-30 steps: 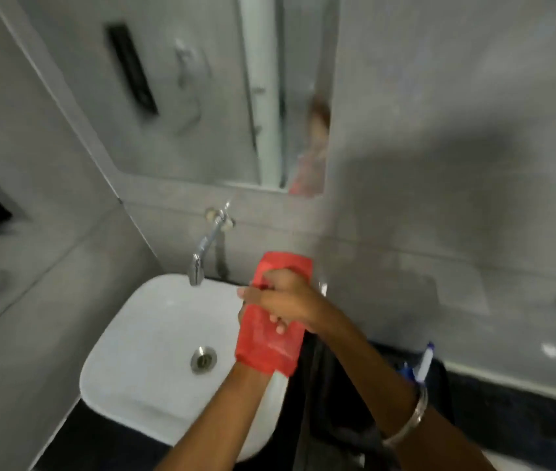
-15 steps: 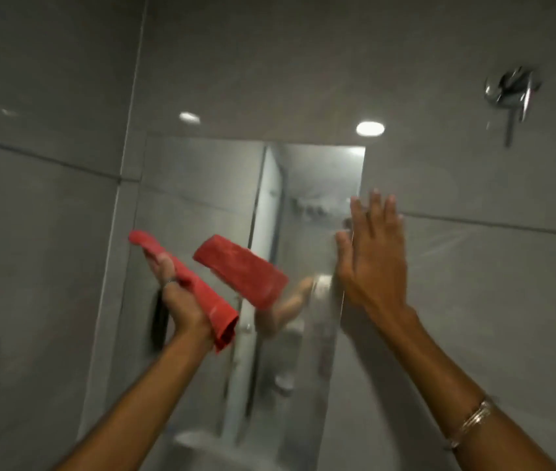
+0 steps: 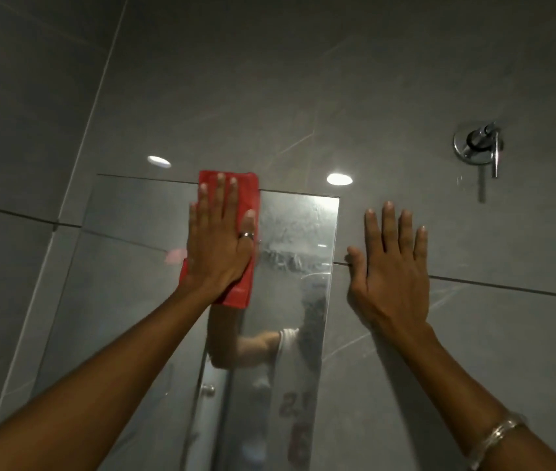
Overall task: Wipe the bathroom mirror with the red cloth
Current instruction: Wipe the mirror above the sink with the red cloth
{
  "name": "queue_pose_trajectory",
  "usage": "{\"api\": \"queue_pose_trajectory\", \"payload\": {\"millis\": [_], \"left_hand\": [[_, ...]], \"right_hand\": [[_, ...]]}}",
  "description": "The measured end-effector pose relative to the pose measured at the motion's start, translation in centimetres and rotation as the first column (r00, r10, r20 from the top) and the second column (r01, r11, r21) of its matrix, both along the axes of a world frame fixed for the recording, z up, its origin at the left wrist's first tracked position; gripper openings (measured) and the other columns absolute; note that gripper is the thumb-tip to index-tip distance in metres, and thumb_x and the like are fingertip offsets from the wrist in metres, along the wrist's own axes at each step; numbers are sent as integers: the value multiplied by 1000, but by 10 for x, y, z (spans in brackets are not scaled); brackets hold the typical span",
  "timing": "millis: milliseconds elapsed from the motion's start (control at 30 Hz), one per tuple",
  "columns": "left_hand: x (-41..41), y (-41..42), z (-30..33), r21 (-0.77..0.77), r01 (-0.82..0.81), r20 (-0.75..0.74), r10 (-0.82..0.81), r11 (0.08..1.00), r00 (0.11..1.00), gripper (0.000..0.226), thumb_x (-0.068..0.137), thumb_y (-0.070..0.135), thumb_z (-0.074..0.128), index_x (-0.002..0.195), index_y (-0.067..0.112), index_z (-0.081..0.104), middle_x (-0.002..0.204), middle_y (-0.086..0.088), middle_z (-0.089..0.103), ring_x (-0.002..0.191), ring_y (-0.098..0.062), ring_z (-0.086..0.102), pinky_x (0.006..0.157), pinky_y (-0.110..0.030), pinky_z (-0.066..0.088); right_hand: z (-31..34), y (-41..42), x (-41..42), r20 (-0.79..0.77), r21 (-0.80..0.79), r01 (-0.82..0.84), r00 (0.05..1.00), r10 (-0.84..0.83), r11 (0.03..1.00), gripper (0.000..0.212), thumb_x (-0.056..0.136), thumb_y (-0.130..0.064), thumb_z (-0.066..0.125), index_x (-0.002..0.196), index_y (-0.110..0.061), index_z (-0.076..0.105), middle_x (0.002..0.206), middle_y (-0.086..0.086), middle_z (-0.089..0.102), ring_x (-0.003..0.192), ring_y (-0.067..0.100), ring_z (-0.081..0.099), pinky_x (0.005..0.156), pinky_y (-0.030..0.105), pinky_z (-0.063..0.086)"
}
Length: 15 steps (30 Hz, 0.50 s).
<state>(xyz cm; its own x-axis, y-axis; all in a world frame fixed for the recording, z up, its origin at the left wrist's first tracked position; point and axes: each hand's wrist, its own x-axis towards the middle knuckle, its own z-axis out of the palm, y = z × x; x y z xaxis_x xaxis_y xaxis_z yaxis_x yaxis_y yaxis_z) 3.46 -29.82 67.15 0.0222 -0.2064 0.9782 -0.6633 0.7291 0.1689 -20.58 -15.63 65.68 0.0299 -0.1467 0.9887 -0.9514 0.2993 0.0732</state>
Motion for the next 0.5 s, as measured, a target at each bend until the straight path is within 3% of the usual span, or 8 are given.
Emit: {"api": "queue_pose_trajectory", "payload": {"millis": [100, 200, 267, 500], "left_hand": [[-17, 11, 38, -151, 23, 262, 18, 988, 965, 70, 107, 58, 10, 166, 26, -11, 175, 0, -17, 162, -22, -18, 133, -51, -6], [-27, 20, 65, -301, 69, 513, 101, 951, 852, 71, 106, 60, 8, 166, 27, -7, 176, 2, -14, 162, -19, -17, 133, -44, -10], [-29, 23, 70, -352, 88, 571, 139, 932, 809, 71, 106, 59, 10, 167, 25, -5, 176, 1, -11, 162, -19, -17, 131, -38, -15], [-29, 33, 69, -407, 155, 656, 170, 900, 735, 70, 108, 55, 15, 167, 20, 0, 176, -3, -5, 163, -21, -13, 132, -36, -16]], "right_hand": [[0, 0, 0, 4, 7, 18, 1000, -18, 1000, 70, 106, -56, 11, 166, -23, -1, 174, 3, -11, 161, 22, -15, 132, 53, 1], [0, 1, -1, 6, 11, 31, 999, -31, 999, 69, 106, -55, 11, 166, -23, -1, 174, 3, -11, 161, 22, -15, 132, 52, 1], [1, 0, -1, -1, 7, 40, 999, -40, 999, 69, 105, -55, 10, 166, -23, 0, 175, 3, -9, 161, 22, -13, 132, 52, 1], [1, 2, 1, -2, -8, 31, 1000, -31, 999, 67, 106, -50, 10, 166, -23, 1, 175, 3, -6, 162, 21, -10, 132, 52, 2]]}}
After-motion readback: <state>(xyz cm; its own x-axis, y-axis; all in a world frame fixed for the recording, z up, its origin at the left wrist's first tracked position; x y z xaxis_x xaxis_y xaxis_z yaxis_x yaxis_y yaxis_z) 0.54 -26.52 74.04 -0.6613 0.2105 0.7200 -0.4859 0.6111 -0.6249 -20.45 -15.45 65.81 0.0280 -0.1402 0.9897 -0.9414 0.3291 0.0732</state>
